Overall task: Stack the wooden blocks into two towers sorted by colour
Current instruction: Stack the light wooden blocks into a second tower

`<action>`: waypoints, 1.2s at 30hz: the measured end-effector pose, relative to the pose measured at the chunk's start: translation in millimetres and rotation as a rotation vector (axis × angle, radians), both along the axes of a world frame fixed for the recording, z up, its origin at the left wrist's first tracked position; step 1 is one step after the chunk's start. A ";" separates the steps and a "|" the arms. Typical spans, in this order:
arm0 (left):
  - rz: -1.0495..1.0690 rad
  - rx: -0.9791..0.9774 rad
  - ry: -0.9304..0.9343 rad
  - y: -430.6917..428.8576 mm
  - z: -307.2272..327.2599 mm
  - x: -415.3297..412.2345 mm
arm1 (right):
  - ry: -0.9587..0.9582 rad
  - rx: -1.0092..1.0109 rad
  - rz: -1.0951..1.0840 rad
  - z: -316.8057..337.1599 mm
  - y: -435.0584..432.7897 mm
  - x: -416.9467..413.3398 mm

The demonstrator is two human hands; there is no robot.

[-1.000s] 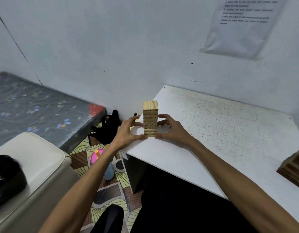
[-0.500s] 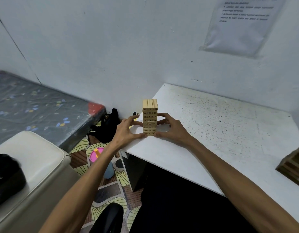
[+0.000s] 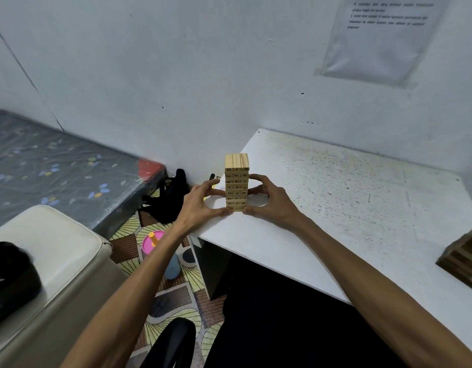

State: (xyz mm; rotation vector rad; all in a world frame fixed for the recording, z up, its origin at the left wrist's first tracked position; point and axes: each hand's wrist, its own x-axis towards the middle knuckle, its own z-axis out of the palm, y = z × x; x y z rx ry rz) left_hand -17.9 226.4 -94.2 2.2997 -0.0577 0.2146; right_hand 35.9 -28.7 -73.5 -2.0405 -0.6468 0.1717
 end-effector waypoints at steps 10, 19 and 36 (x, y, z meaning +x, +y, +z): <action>0.001 0.019 -0.012 -2.0 1.3 4.8 | -0.004 0.002 -0.011 -2.2 0.4 1.4; -0.025 0.030 -0.033 -33.3 9.6 29.4 | 0.031 0.009 -0.125 -4.7 -24.4 9.3; -0.298 -0.014 -0.056 -122.0 3.8 146.0 | 0.013 -0.004 -0.414 -11.5 -114.0 61.2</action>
